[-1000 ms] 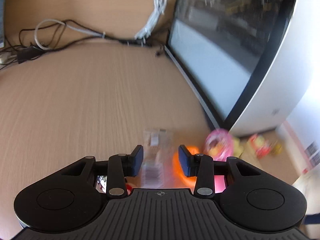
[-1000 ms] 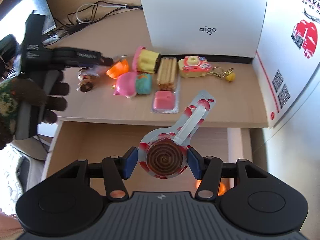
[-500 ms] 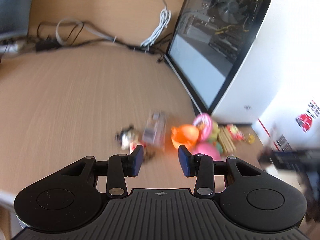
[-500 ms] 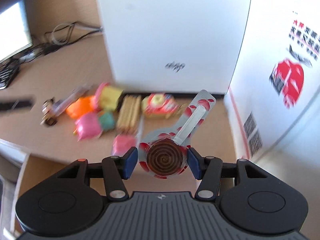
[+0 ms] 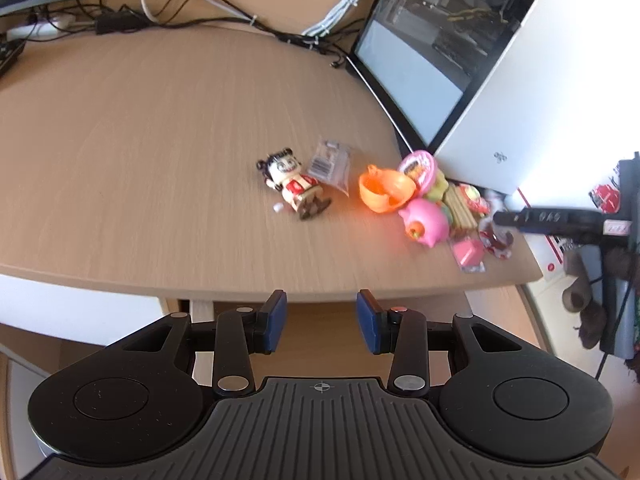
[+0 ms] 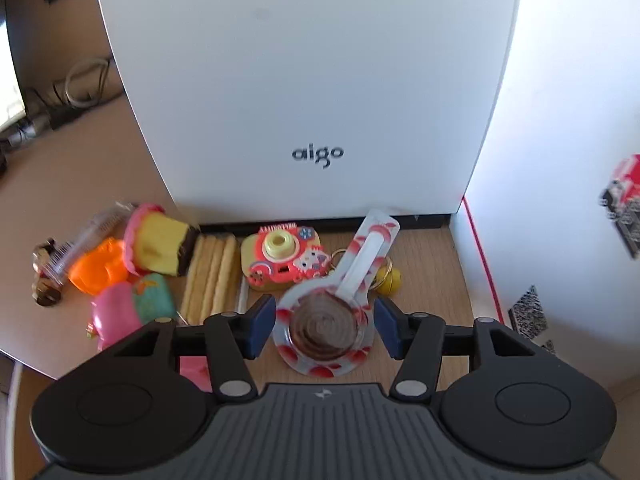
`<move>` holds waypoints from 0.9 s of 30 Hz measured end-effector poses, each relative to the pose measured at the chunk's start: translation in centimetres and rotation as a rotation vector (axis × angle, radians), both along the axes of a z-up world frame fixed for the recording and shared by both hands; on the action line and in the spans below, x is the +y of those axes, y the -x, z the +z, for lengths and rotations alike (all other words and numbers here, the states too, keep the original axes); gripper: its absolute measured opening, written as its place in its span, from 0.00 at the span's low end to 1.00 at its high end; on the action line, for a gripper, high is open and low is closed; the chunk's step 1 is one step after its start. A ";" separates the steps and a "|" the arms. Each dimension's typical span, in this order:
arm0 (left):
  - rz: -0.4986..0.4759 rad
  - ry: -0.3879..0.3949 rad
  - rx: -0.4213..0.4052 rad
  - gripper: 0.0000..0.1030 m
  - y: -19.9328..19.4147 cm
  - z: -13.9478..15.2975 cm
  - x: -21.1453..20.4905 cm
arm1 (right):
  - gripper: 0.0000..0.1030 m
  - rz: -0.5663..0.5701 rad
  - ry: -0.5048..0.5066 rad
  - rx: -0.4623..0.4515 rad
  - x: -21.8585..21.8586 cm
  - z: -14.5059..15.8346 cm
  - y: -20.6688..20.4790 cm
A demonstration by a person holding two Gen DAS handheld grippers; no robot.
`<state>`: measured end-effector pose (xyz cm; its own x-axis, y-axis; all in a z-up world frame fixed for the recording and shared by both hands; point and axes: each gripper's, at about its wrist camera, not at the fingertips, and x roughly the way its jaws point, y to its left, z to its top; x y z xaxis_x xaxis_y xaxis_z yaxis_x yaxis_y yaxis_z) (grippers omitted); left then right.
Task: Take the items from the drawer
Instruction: 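Place the packet on the desk with the left tool while the right tool places the lollipop, then move both open tools back down into the drawer toward the orange toy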
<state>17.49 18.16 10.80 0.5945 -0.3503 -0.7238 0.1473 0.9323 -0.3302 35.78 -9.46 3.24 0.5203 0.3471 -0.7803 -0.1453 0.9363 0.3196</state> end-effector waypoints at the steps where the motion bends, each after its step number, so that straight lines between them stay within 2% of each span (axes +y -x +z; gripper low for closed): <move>1: -0.010 0.003 0.001 0.41 0.1 -0.1 -0.2 | 0.53 -0.011 -0.012 -0.010 -0.3 0.4 0.3; 6: -0.102 -0.004 0.017 0.41 0.2 -0.7 -2.4 | 0.53 -0.015 -0.051 -0.007 -1.3 2.3 2.6; 13: -0.337 -0.044 0.081 0.41 0.2 -2.8 -7.6 | 0.53 -0.002 -0.143 0.120 -2.9 2.9 7.4; 20: -0.571 -0.072 0.130 0.41 0.4 -5.2 -13.6 | 0.53 -0.033 -0.088 0.202 -4.2 2.3 12.6; 23: -0.626 -0.095 0.158 0.41 0.2 -6.5 -16.1 | 0.53 -0.057 -0.085 0.244 -5.0 1.8 14.3; 27: -0.671 -0.151 0.149 0.41 0.8 -7.2 -18.4 | 0.53 -0.044 -0.061 0.285 -5.4 1.1 16.4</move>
